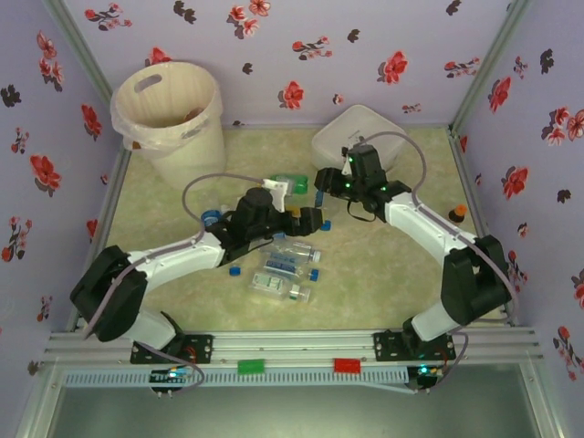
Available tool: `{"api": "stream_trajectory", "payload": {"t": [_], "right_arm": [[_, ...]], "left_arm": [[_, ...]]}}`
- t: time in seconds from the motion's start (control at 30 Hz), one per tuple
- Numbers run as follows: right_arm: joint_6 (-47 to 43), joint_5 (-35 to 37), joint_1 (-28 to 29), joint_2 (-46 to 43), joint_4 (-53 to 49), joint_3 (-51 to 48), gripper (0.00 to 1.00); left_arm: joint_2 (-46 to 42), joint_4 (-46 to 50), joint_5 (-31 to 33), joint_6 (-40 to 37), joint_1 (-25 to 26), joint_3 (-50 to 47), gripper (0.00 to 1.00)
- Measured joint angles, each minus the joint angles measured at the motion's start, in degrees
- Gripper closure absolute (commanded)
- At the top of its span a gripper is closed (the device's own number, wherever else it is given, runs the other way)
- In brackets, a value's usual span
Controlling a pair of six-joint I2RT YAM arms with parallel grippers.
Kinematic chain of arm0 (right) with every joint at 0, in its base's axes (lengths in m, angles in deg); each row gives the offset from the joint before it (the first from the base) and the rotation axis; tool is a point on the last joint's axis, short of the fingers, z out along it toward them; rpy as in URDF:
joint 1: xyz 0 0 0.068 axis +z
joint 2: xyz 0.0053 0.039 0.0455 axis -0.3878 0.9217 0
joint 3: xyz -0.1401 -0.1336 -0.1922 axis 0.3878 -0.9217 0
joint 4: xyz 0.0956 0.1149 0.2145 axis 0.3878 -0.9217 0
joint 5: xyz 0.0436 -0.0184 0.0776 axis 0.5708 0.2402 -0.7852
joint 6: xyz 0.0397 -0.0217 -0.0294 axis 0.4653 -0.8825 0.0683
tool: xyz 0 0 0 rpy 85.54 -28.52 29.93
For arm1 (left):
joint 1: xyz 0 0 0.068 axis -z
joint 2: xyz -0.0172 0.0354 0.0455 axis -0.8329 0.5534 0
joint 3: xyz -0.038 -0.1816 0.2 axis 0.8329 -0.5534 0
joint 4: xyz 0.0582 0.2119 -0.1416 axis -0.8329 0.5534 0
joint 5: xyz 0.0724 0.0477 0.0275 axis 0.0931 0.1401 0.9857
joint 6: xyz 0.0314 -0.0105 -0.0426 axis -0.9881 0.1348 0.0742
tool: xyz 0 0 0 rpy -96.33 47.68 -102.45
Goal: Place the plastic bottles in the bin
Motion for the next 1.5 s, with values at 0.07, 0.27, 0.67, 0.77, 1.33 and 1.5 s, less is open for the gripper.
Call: {"api": "stream_trajectory", "payload": {"t": [0.07,0.27,0.67,0.77,1.33,1.5], "right_arm": [[1.2,-1.2,0.0,-0.9,1.3,-1.4,0.51],[4.5,-4.0,0.0,-3.5,4.9,-4.0,0.52],[7.7,-4.7,-0.2,-7.8,7.7,-8.1,0.52],[7.8,-4.1,-0.2,-8.3,7.8,-8.4,0.52],[8.4,1.0,-0.3,-11.3,4.2,-8.5,0.00],[7.1,4.9,-1.5,-13.0,0.6,-8.4,0.00]], "left_arm": [[1.6,-0.5,-0.7,0.0,0.5,0.7,0.00],[4.9,-1.1,-1.4,0.0,0.6,2.1,0.01],[14.3,-1.9,-5.9,-1.6,-0.1,12.0,0.25],[15.0,-2.8,-8.1,-1.6,-0.1,12.6,0.37],[14.9,-4.7,-8.9,1.6,-4.3,8.5,0.64],[9.5,-0.5,-6.3,1.3,-5.7,5.0,0.64]]}}
